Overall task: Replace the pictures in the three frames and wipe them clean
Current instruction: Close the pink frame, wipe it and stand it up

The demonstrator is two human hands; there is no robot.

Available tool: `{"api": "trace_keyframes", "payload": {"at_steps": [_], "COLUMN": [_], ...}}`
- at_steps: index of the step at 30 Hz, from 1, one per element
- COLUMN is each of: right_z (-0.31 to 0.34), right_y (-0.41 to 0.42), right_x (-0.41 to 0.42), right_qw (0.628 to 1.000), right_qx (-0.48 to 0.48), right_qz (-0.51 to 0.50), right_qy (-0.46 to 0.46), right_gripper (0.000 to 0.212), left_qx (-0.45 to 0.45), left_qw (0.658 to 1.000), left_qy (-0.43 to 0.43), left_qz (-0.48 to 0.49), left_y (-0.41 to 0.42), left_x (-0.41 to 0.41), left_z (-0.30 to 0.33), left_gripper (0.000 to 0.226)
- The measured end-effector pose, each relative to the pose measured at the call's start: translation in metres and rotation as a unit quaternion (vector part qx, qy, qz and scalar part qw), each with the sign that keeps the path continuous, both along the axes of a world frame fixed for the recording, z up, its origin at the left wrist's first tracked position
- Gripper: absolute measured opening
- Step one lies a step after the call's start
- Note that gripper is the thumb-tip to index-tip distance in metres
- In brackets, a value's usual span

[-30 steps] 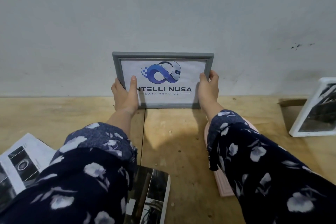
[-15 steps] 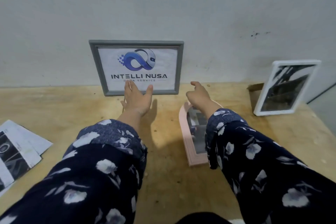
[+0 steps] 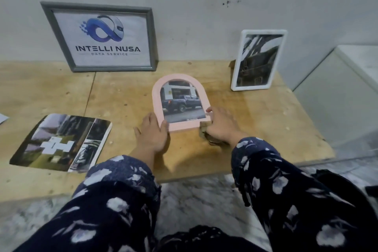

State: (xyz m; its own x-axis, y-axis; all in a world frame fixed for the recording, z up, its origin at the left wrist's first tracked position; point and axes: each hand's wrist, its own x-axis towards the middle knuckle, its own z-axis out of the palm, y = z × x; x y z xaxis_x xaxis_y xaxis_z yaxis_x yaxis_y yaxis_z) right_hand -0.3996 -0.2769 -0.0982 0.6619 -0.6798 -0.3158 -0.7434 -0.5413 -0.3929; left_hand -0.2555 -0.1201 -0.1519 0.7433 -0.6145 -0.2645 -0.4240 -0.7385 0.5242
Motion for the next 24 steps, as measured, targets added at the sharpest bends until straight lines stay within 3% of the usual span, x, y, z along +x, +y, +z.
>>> {"api": "trace_keyframes", "payload": {"at_steps": [6, 12, 16, 21, 24], "right_z": [-0.034, -0.056, -0.04, -0.041, -0.049], "right_y": [0.021, 0.019, 0.015, 0.019, 0.036], "right_x": [-0.041, -0.042, -0.025, -0.005, 0.002], "right_qw": [0.993, 0.976, 0.962, 0.979, 0.976], "right_qx": [-0.086, -0.193, -0.189, -0.189, -0.207], "right_qz": [0.074, 0.072, -0.032, -0.031, -0.006], "right_qy": [0.012, -0.075, -0.194, -0.065, -0.065], "right_gripper": [0.062, 0.047, 0.04, 0.043, 0.042], "left_qx": [0.055, 0.056, 0.036, 0.001, -0.022], "left_qw": [0.992, 0.974, 0.976, 0.979, 0.979], "left_qy": [-0.097, -0.204, -0.206, -0.201, -0.2], "left_qz": [-0.053, -0.074, -0.06, -0.038, -0.023], "left_y": [0.021, 0.034, 0.034, 0.034, 0.032], "left_x": [-0.017, -0.02, -0.021, -0.021, -0.021], "left_z": [-0.019, -0.033, -0.036, -0.037, -0.036], "left_gripper": [0.061, 0.067, 0.072, 0.054, 0.049]}}
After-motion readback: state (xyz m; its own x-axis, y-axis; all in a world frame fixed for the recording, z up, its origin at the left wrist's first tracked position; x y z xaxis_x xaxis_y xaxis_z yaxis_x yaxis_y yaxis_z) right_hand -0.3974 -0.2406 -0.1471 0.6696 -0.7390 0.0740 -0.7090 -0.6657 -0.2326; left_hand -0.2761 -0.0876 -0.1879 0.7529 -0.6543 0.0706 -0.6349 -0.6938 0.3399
